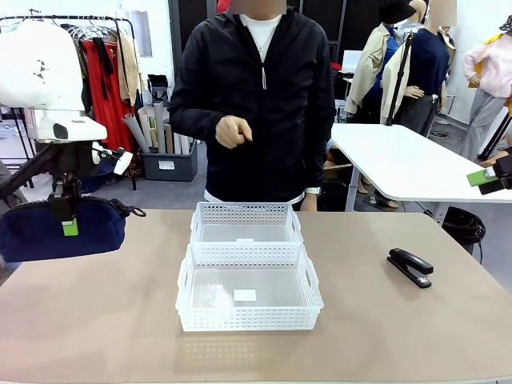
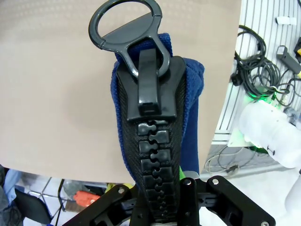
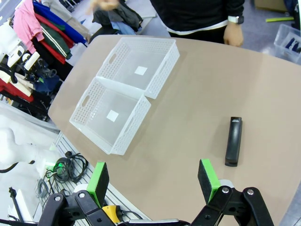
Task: Distribute items into two baskets.
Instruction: Place the picked Pencil pouch into the Organizing basket as instructed by the person.
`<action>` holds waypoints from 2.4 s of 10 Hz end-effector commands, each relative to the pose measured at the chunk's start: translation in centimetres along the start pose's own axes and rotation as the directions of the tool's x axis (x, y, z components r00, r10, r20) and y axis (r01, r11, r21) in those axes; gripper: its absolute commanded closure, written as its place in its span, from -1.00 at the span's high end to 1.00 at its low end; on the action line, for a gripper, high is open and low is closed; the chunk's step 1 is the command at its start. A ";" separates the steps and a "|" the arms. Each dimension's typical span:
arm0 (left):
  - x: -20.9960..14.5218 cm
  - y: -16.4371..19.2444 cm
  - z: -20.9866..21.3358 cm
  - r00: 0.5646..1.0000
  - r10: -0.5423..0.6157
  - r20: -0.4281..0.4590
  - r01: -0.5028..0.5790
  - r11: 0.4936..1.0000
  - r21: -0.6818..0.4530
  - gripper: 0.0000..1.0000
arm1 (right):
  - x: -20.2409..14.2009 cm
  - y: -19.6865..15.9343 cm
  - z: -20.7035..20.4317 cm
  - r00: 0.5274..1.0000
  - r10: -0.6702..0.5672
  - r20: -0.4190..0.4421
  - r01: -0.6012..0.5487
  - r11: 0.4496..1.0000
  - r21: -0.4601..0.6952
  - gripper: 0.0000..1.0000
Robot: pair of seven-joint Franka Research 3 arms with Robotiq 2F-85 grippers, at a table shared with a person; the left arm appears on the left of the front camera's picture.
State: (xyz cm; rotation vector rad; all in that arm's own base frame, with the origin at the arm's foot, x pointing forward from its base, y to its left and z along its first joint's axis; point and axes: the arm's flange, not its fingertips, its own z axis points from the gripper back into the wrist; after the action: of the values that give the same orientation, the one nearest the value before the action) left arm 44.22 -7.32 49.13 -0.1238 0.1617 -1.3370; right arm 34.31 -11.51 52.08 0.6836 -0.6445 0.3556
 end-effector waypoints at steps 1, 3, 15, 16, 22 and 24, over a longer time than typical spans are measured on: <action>-0.3 -0.2 0.3 1.000 0.004 0.000 -0.004 1.000 0.007 -1.00 | 0.1 -0.1 0.1 1.000 0.017 0.005 -0.017 1.000 0.004 1.00; -0.3 -0.2 0.3 1.000 0.004 0.000 -0.004 1.000 0.007 -1.00 | 0.1 -0.1 0.1 1.000 0.017 0.005 -0.017 1.000 0.004 1.00; 9.1 5.6 3.6 0.996 -0.084 0.018 0.083 0.995 0.054 -1.00 | 0.1 -0.1 0.1 1.000 0.017 0.005 -0.017 1.000 0.004 1.00; 10.8 5.9 3.8 0.996 -0.086 0.012 0.085 0.994 0.066 -1.00 | 0.1 -0.1 0.1 1.000 0.017 0.005 -0.017 1.000 0.004 1.00; 17.8 6.5 5.0 0.988 -0.153 0.019 0.150 0.984 0.101 -1.00 | 0.1 -0.1 0.1 1.000 0.017 0.005 -0.017 1.000 0.004 1.00; 20.1 7.0 5.0 0.987 -0.157 0.020 0.154 0.983 0.100 -1.00 | 0.1 -0.1 0.1 1.000 0.017 0.005 -0.017 1.000 0.004 1.00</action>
State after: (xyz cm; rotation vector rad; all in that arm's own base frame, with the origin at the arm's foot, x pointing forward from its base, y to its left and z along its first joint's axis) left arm 55.34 -24.66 51.31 -0.0845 0.0466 -1.5083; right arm 34.32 -11.51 52.13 0.6830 -0.6447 0.3563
